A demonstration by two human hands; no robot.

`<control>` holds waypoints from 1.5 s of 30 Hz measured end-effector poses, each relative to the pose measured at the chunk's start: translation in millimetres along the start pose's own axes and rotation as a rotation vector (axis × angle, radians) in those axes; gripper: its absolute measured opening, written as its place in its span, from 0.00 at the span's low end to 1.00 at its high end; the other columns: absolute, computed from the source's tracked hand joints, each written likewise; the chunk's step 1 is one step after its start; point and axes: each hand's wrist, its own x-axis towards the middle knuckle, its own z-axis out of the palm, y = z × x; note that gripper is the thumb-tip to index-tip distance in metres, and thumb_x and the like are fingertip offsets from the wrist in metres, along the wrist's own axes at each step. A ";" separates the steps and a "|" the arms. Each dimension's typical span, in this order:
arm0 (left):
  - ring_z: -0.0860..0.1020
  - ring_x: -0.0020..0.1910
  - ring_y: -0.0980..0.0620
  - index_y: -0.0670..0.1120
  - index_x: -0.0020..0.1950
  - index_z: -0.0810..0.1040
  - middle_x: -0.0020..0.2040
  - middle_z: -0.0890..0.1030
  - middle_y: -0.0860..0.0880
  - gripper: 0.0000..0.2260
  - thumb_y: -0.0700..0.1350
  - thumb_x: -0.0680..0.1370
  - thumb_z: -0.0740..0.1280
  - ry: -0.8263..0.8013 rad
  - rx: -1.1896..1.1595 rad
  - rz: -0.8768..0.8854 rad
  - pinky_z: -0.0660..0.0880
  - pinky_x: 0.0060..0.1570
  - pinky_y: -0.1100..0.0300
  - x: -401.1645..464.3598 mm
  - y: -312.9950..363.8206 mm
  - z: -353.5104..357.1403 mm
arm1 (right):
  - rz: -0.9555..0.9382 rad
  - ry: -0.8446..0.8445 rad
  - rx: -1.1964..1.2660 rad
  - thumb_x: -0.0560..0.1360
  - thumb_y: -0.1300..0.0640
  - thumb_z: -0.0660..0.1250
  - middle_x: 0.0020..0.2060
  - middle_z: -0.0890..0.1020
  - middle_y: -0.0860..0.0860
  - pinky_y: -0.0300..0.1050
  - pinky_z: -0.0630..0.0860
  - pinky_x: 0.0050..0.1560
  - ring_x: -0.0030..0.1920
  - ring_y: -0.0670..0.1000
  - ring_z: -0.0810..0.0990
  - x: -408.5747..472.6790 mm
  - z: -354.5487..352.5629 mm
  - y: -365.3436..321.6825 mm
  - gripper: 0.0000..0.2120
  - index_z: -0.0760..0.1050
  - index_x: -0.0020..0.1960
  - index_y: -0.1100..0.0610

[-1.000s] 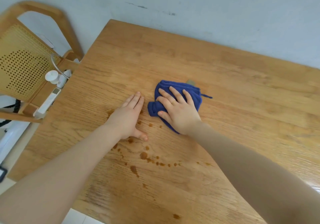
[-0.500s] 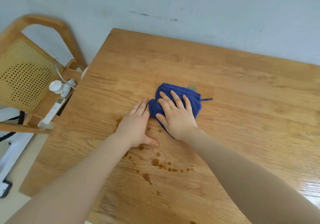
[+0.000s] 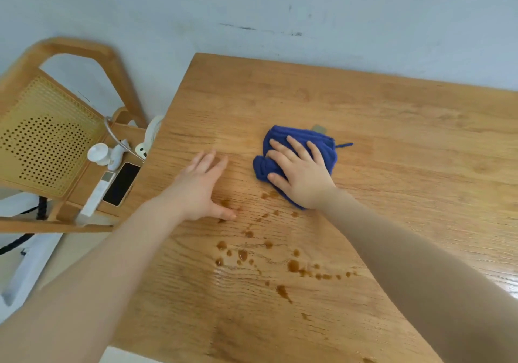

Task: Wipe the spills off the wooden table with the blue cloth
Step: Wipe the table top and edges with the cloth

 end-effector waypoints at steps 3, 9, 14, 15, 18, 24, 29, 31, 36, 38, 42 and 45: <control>0.35 0.75 0.48 0.53 0.74 0.32 0.75 0.31 0.46 0.57 0.62 0.64 0.73 0.027 0.149 0.007 0.42 0.73 0.51 0.1 -18.7 -4.0 | -0.060 -0.002 -0.008 0.74 0.37 0.40 0.76 0.54 0.44 0.56 0.39 0.72 0.76 0.52 0.47 -20.4 6.2 -17.2 0.32 0.59 0.73 0.49; 0.38 0.76 0.46 0.44 0.75 0.34 0.75 0.32 0.42 0.59 0.66 0.62 0.71 0.027 0.259 -0.048 0.43 0.73 0.52 5.9 -30.1 2.1 | 0.028 0.004 -0.025 0.76 0.36 0.45 0.76 0.52 0.44 0.56 0.42 0.72 0.76 0.51 0.46 28.1 0.2 -6.4 0.28 0.58 0.72 0.47; 0.42 0.76 0.43 0.45 0.76 0.36 0.76 0.37 0.39 0.58 0.68 0.63 0.68 0.007 0.233 -0.077 0.44 0.73 0.52 4.8 -35.2 7.4 | 0.199 0.029 -0.008 0.79 0.41 0.48 0.76 0.50 0.45 0.59 0.40 0.73 0.76 0.53 0.44 58.9 2.4 -16.3 0.26 0.55 0.74 0.49; 0.42 0.76 0.43 0.45 0.76 0.36 0.76 0.37 0.39 0.57 0.68 0.63 0.69 0.000 0.213 -0.073 0.44 0.73 0.52 3.8 -35.3 8.2 | 0.191 0.020 -0.023 0.79 0.41 0.49 0.76 0.50 0.46 0.59 0.40 0.72 0.76 0.53 0.44 52.9 3.3 -20.2 0.26 0.54 0.74 0.50; 0.42 0.76 0.43 0.45 0.76 0.37 0.76 0.37 0.40 0.57 0.67 0.63 0.70 0.023 0.174 -0.044 0.45 0.73 0.51 4.1 -38.3 8.2 | 0.074 -0.014 -0.048 0.78 0.40 0.48 0.76 0.49 0.46 0.57 0.38 0.72 0.76 0.53 0.43 24.4 9.3 -38.1 0.27 0.54 0.74 0.50; 0.42 0.76 0.47 0.43 0.76 0.38 0.77 0.37 0.43 0.60 0.67 0.61 0.71 0.069 0.080 -0.027 0.44 0.73 0.54 7.7 -45.9 11.6 | -0.053 0.005 -0.110 0.74 0.37 0.41 0.75 0.58 0.47 0.59 0.46 0.72 0.75 0.56 0.52 18.5 14.4 -54.3 0.32 0.62 0.71 0.51; 0.43 0.76 0.47 0.42 0.76 0.38 0.77 0.38 0.44 0.61 0.69 0.60 0.70 0.087 0.121 -0.036 0.44 0.74 0.53 11.7 -48.6 14.1 | 0.117 -0.005 -0.081 0.80 0.42 0.47 0.76 0.51 0.45 0.58 0.42 0.72 0.76 0.52 0.45 80.2 8.4 -46.6 0.25 0.54 0.74 0.49; 0.42 0.76 0.46 0.43 0.76 0.38 0.77 0.38 0.44 0.61 0.69 0.59 0.70 0.080 0.137 -0.057 0.43 0.74 0.53 10.4 -46.8 14.3 | 0.134 -0.008 -0.070 0.80 0.43 0.47 0.76 0.50 0.45 0.59 0.42 0.73 0.76 0.53 0.44 90.9 7.2 -48.5 0.25 0.54 0.74 0.50; 0.40 0.76 0.47 0.45 0.76 0.37 0.77 0.37 0.46 0.60 0.67 0.61 0.71 0.069 0.103 -0.092 0.43 0.74 0.49 6.7 -43.8 13.9 | -0.013 -0.017 -0.090 0.79 0.43 0.48 0.76 0.54 0.47 0.60 0.44 0.72 0.76 0.54 0.49 47.8 12.8 -59.6 0.25 0.59 0.72 0.51; 0.41 0.76 0.47 0.45 0.76 0.38 0.77 0.37 0.46 0.60 0.66 0.60 0.72 0.062 0.077 -0.091 0.45 0.74 0.50 6.2 -42.8 12.2 | -0.142 -0.024 -0.133 0.77 0.42 0.48 0.73 0.63 0.50 0.62 0.53 0.70 0.74 0.57 0.59 21.0 20.4 -70.5 0.26 0.66 0.68 0.53; 0.42 0.76 0.48 0.44 0.76 0.39 0.77 0.38 0.47 0.60 0.66 0.60 0.73 0.082 0.049 -0.067 0.45 0.74 0.53 7.2 -44.1 9.4 | -0.232 -0.030 -0.171 0.76 0.42 0.50 0.70 0.68 0.49 0.63 0.60 0.67 0.71 0.57 0.65 29.5 17.4 -67.2 0.25 0.70 0.66 0.53; 0.43 0.77 0.50 0.44 0.76 0.40 0.77 0.39 0.47 0.61 0.67 0.59 0.73 0.116 0.019 -0.063 0.44 0.73 0.54 5.4 -47.9 13.7 | -0.104 -0.016 -0.084 0.79 0.43 0.50 0.76 0.55 0.46 0.59 0.45 0.72 0.76 0.53 0.50 72.1 14.6 -68.1 0.24 0.59 0.73 0.51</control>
